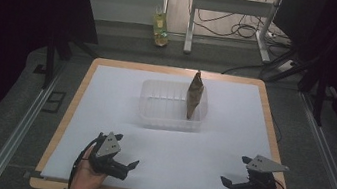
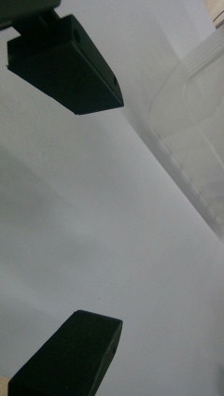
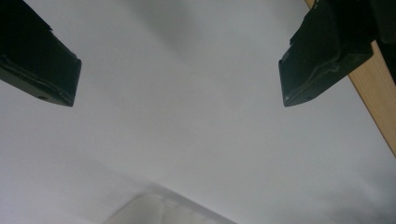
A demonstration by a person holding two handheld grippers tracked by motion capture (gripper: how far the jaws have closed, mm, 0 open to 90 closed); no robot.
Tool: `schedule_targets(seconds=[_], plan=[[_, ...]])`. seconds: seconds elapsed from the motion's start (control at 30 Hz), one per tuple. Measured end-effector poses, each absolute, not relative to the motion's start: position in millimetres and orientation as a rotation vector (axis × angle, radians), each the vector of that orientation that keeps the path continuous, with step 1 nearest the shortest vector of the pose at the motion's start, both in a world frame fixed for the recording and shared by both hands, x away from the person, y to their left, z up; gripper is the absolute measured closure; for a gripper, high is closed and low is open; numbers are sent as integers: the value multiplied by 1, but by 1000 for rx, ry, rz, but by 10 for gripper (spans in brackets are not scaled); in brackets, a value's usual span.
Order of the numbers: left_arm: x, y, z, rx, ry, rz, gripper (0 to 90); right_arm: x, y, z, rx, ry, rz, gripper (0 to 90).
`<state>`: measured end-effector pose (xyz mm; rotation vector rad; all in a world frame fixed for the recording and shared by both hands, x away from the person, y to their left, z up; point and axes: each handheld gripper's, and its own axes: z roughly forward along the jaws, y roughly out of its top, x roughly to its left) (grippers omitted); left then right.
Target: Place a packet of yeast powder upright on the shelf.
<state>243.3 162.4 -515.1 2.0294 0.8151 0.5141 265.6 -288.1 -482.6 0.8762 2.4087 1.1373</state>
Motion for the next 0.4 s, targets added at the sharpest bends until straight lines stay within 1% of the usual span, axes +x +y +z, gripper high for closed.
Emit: schedule_targets(seconds=[0.23, 0.4], plan=[[244, 161, -517, 2042, 811, 502, 0, 264, -292, -492, 884, 2415, 1119, 0], [244, 160, -517, 2045, 806, 505, 0, 263, -292, -490, 890, 2383, 1148, 0]])
